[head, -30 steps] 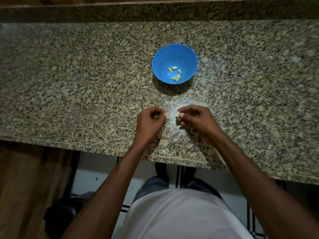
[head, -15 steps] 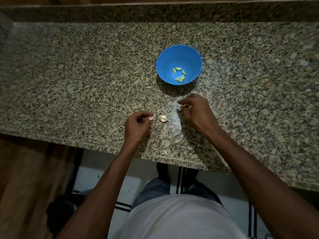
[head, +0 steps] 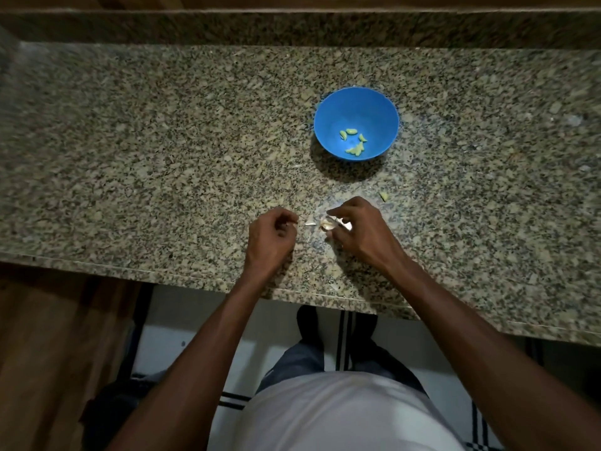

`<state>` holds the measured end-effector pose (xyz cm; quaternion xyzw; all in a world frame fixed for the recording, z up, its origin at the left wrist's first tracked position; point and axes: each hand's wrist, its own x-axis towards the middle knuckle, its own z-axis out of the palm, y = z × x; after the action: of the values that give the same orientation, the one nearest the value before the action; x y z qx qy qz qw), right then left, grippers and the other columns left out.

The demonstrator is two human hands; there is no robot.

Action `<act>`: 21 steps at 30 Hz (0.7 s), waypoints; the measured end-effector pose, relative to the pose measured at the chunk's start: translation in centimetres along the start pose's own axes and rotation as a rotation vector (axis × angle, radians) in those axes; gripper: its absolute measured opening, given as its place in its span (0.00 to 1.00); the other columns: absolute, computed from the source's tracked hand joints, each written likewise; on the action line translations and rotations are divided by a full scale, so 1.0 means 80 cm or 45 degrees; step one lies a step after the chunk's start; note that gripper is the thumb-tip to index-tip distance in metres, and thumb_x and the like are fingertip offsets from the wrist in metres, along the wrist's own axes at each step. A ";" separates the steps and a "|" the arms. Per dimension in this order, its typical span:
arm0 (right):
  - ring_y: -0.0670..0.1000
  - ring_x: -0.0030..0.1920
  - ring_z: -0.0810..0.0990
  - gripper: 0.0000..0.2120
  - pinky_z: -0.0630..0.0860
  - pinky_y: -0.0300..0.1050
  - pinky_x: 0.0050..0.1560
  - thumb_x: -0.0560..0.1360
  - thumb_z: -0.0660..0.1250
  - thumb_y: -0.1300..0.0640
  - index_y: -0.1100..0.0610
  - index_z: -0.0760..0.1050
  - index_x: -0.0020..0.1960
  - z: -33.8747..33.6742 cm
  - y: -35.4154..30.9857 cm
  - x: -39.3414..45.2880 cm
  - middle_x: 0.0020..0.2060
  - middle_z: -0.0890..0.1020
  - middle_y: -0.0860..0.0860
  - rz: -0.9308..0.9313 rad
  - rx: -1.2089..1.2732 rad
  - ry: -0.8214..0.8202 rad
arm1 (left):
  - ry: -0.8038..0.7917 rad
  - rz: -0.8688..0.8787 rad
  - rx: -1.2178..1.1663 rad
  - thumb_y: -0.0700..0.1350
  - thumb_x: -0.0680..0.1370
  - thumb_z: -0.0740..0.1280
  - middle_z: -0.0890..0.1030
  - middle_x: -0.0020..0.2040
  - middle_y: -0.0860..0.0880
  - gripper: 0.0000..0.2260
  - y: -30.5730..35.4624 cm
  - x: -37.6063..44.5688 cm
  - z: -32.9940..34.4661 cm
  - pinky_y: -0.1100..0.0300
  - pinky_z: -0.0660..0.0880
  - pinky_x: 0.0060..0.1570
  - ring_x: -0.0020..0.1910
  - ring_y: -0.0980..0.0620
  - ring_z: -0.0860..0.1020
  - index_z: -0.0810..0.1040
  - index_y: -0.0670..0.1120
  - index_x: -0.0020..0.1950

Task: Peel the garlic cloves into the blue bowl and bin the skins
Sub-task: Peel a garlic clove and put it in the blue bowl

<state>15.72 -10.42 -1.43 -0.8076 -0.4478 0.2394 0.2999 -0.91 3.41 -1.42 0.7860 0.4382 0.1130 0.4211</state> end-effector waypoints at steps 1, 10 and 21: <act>0.53 0.51 0.80 0.16 0.75 0.45 0.50 0.76 0.76 0.57 0.58 0.84 0.64 0.004 -0.003 0.002 0.54 0.80 0.55 -0.015 -0.032 0.003 | -0.023 0.027 0.007 0.38 0.79 0.72 0.86 0.49 0.53 0.07 -0.001 0.002 0.000 0.74 0.77 0.44 0.47 0.60 0.82 0.85 0.46 0.55; 0.48 0.42 0.81 0.09 0.71 0.28 0.41 0.76 0.71 0.65 0.61 0.87 0.54 -0.005 -0.017 0.024 0.45 0.87 0.56 0.113 0.012 0.256 | -0.009 0.270 0.103 0.38 0.79 0.71 0.82 0.56 0.48 0.09 -0.007 0.038 0.000 0.63 0.79 0.55 0.52 0.53 0.81 0.83 0.44 0.59; 0.56 0.48 0.86 0.11 0.83 0.48 0.52 0.77 0.67 0.65 0.65 0.85 0.56 -0.018 -0.010 0.003 0.49 0.88 0.60 0.211 0.060 0.378 | -0.214 0.609 0.690 0.28 0.74 0.63 0.72 0.73 0.38 0.25 0.010 0.137 0.014 0.46 0.72 0.69 0.70 0.39 0.69 0.72 0.36 0.72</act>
<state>16.32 -10.31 0.12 -0.8610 -0.3248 0.1518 0.3607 6.65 11.13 -3.58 0.9557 0.2202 0.0230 0.1938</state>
